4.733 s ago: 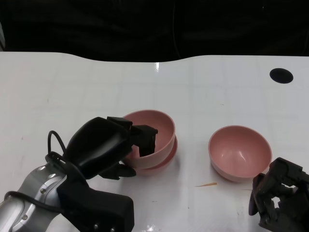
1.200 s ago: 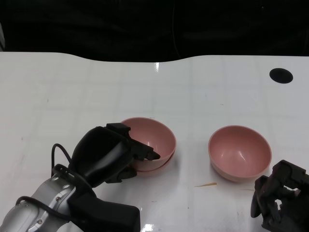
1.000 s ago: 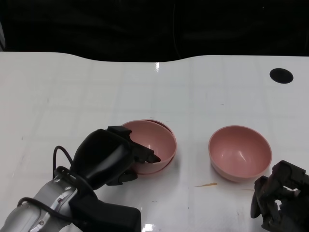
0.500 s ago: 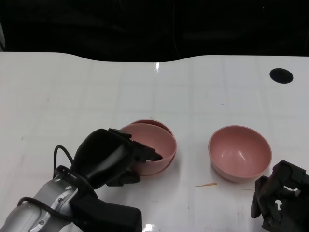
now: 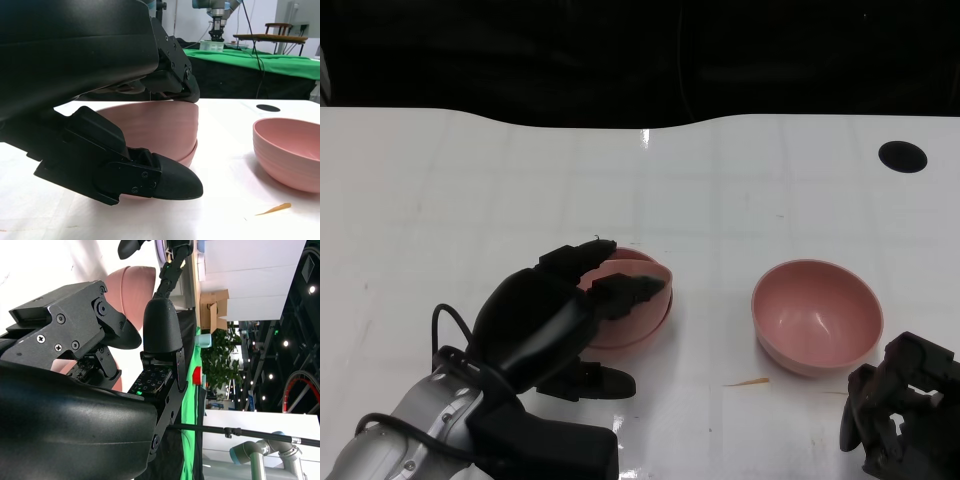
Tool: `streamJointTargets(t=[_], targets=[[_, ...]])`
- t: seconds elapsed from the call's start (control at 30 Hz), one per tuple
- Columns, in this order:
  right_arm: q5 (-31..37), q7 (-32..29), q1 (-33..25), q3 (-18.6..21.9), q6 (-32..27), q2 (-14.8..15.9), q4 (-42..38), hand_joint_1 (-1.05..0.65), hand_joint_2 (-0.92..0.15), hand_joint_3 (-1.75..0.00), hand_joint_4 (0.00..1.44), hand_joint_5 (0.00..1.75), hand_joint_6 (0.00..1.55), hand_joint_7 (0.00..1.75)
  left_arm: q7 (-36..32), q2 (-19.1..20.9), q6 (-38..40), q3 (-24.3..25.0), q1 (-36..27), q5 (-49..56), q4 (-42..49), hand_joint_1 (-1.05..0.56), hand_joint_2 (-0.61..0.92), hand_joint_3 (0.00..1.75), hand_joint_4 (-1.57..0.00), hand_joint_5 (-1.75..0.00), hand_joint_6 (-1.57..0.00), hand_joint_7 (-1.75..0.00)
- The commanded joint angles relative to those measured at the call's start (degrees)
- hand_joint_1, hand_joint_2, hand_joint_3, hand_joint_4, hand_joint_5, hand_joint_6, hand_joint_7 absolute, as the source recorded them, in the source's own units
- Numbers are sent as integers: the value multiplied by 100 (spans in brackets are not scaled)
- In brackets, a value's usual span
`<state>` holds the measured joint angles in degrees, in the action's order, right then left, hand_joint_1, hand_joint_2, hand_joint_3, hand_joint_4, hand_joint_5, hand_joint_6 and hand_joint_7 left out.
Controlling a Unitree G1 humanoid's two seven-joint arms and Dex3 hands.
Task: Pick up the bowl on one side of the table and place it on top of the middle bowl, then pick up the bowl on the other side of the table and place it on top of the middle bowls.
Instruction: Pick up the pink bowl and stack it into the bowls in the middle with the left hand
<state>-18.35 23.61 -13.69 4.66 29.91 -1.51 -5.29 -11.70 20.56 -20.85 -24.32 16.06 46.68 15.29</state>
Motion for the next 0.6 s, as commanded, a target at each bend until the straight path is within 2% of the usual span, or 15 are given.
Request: streamJointTargets(t=[0.03,0.6], targets=[[-60,5,-53,27,-17,62,49,-4,-61,-110,92,167,87,141,54,82,65,-13,-39,46,-13,-94,92,39,-15,0,-41,0],[-43,-32,-57,36,0,46,55,-4,-62,-109,92,167,86,141,11,77,132,-110,-19,140,137,-89,92,37,-21,-2,-47,-2]])
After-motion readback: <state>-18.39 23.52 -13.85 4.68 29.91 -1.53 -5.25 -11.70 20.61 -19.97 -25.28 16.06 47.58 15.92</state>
